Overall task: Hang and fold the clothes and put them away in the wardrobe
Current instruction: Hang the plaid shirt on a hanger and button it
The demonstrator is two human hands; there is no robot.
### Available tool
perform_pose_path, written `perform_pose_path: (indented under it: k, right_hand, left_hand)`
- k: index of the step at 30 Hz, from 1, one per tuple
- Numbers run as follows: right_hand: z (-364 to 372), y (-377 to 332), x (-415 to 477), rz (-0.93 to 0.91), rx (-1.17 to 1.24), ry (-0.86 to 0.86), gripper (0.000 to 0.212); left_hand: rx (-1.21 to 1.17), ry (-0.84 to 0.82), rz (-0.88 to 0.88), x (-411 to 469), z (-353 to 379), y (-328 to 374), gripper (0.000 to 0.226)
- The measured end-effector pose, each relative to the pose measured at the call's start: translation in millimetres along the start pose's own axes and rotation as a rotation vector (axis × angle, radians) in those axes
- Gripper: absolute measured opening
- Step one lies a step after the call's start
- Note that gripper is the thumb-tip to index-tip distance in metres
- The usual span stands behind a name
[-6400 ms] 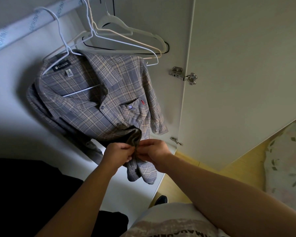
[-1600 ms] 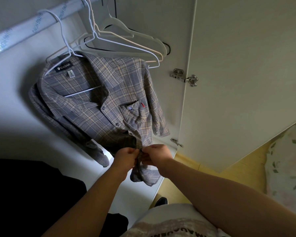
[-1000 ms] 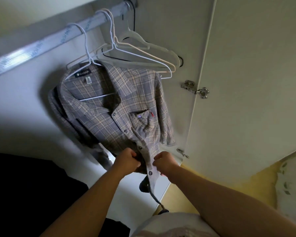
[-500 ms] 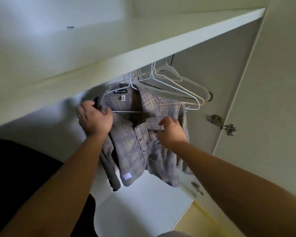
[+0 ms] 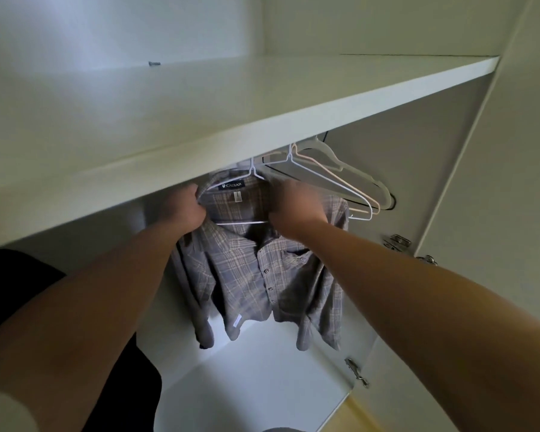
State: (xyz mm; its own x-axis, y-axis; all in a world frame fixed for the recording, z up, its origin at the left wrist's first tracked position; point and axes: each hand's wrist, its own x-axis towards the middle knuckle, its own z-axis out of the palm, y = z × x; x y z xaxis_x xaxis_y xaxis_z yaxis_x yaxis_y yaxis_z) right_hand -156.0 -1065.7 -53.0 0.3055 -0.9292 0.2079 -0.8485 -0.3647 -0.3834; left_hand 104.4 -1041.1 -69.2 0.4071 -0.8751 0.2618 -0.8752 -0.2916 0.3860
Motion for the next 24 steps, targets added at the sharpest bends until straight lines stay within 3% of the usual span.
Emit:
perform_pose_path:
  k: [5,10,18,24]
  right_hand:
    - [-8.8,-7.6,24.6,0.034,-0.059,-0.078,0.079]
    - [-9.0,-10.7,33.0,0.063,-0.097,-0.123,0.054]
    - [0.4,-8.4,25.3,0.055,-0.031,-0.067,0.035]
    - [-4.4,19.1,18.5,0.15,-0.052,-0.074,0.035]
  left_hand:
    - [0.019,-0.042,0.039,-4.4,0.3,4.0,0.01]
    - [0.02,-0.152,-0.008,-5.5,-13.1,21.3,0.016]
    - [-0.016,-0.172,0.065,-7.3,-24.2,60.2,0.027]
    - [-0.055,-0.151,-0.007,-10.3,-29.9,40.0,0.029]
